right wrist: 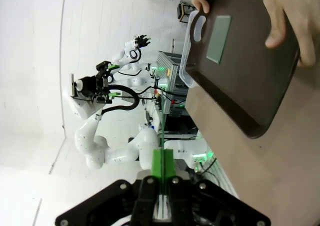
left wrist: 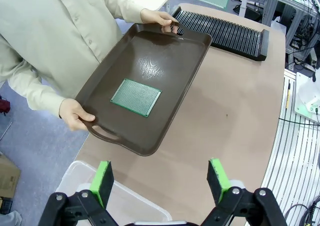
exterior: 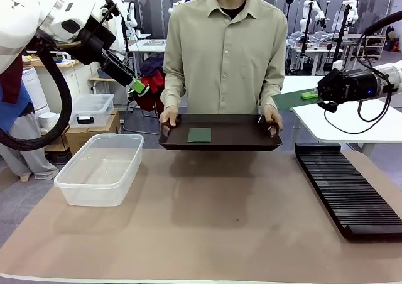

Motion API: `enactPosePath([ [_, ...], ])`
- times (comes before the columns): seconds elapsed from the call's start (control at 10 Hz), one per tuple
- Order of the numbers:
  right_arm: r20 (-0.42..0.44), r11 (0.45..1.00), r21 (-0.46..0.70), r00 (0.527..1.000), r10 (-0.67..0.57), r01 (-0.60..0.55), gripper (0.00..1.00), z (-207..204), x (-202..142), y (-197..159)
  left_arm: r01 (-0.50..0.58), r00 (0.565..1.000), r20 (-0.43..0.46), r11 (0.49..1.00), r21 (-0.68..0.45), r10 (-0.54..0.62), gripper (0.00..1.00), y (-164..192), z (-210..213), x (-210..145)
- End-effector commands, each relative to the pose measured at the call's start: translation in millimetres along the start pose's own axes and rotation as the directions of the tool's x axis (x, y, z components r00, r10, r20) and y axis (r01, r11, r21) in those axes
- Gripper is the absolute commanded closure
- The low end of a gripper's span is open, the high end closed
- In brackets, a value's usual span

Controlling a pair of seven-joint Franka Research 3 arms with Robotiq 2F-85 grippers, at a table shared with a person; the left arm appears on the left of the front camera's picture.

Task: Sort PCBs into racks and boxes based on the side picked up.
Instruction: If the short side of the Blank PCB is picked up, insert it into the PCB Rack ; if the long side is picked up, place it in the Organizing box.

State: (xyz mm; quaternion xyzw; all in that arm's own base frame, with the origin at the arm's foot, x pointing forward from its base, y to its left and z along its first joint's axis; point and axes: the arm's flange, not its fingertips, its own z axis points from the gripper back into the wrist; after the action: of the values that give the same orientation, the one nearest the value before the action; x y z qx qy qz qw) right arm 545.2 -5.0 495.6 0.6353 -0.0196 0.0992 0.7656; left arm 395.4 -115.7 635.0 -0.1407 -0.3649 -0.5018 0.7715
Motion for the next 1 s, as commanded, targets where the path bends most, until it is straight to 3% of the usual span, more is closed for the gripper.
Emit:
enactPosePath([
  [0.0,-0.003,0.976,-0.014,0.976,0.218,-0.219,0.98,29,2,-2,-0.004,1.0,0.014,1.0,-0.016,0.004,0.0,1,-1,-2],
  [0.1,-0.007,0.95,-0.027,0.95,0.311,-0.311,0.98,45,1,-2,-0.004,1.0,0.014,1.0,-0.016,0.004,0.0,1,-1,-2],
  [0.2,0.069,0.89,-0.024,0.888,0.455,-0.455,0.98,62,3,-2,-0.004,1.0,0.014,1.0,-0.016,0.004,0.0,1,-1,-2],
  [0.4,0.022,0.793,-0.105,0.796,0.605,-0.6,0.98,87,0,-6,-0.004,1.0,0.014,1.0,-0.016,0.004,0.0,1,-1,-2],
  [0.5,0.02,0.696,-0.174,0.704,0.71,-0.697,0.98,104,4,-8,-0.004,1.0,0.014,1.0,-0.016,0.004,0.0,1,-1,-2],
  [0.7,-0.068,0.513,-0.221,0.538,0.84,-0.829,0.98,115,6,-14,-0.004,1.0,0.014,1.0,-0.016,0.004,0.0,1,-1,-2],
  [0.8,0.03,0.635,-0.165,0.639,0.768,-0.755,0.98,121,8,-15,-0.004,1.0,0.014,1.0,-0.016,0.004,0.0,1,-1,-2],
  [0.9,-0.031,0.603,-0.189,0.618,0.785,-0.775,0.98,117,3,-6,-0.004,1.0,0.014,1.0,-0.016,0.004,0.0,1,-1,-2],
])
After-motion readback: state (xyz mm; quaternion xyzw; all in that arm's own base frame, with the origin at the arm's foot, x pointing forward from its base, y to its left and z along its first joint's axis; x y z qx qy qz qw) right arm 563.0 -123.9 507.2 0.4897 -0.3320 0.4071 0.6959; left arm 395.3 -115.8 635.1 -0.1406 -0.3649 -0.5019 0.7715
